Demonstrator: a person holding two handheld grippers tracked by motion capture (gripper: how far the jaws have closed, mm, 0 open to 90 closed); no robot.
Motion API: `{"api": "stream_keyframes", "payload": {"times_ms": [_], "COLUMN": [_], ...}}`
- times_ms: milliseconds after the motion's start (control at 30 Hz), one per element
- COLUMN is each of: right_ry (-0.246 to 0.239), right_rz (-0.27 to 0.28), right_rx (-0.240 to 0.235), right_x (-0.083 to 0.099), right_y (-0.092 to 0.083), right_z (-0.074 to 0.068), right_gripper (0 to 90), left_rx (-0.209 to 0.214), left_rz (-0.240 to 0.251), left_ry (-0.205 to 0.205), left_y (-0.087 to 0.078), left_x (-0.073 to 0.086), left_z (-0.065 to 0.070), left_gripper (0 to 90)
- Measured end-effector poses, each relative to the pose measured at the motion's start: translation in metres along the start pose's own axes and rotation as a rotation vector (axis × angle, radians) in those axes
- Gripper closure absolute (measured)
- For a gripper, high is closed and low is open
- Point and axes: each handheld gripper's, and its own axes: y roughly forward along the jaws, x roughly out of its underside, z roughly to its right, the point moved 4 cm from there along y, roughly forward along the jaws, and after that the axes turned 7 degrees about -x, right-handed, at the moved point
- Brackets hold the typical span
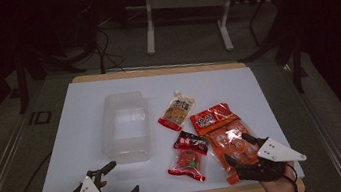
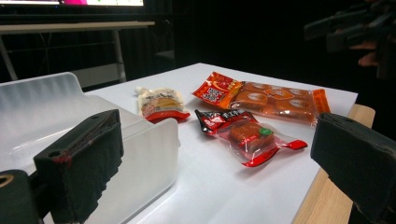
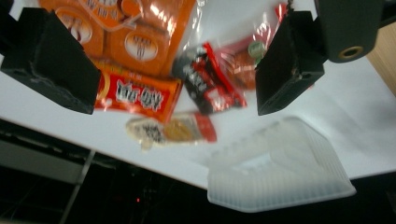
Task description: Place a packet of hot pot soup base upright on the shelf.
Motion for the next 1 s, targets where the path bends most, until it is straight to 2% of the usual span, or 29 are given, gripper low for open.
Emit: {"api": "stream_keyframes", "payload": {"times_ms": [233,300,400,467,533,600,667,933,1000], "right_ry": [-0.052,-0.043,0.008,0.001,-0.014,-0.011,-0.021,0.007,0.017], "right_rz": [0.044,0.036,0.065,0.073,0.064,0.070,0.059,0.038,0.027], "right_rx": [-0.008,-0.007,-0.035,-0.038,-0.012,-0.022,-0.010,-0.021,-0.011], "right_x": [-0.026,-0.032,-0.042,-0.048,-0.054,-0.059,-0.063,-0.070,-0.071], "right_y": [-0.002,-0.002,-0.002,-0.001,0.001,0.003,0.006,0.018,0.024], "right_z": [0.004,0.008,0.013,0.017,0.020,0.024,0.029,0.049,0.059], "right_gripper": [13.0,13.1,11.4,10.3,10.3,10.3,10.3,10.3,9.6], "left_rx": [0.001,0.000,0.001,0.002,0.003,0.003,0.004,0.005,0.006], "left_rz": [0.001,0.000,0.000,-0.003,-0.004,-0.003,0.000,-0.004,-0.005], "left_ry": [-0.002,-0.003,-0.004,-0.006,-0.011,-0.013,-0.017,-0.013,-0.016], "left_y": [-0.001,-0.001,-0.001,-0.001,-0.001,-0.001,0.000,0.000,0.000], "left_x": [0.000,0.000,0.000,0.000,0.000,0.000,0.000,0.001,0.001], "left_z": [-0.001,-0.001,-0.001,-0.001,-0.002,-0.002,-0.001,-0.001,-0.001], "left_gripper": [3.0,3.0,3.0,3.0,3.0,3.0,3.0,3.0,3.0]}}
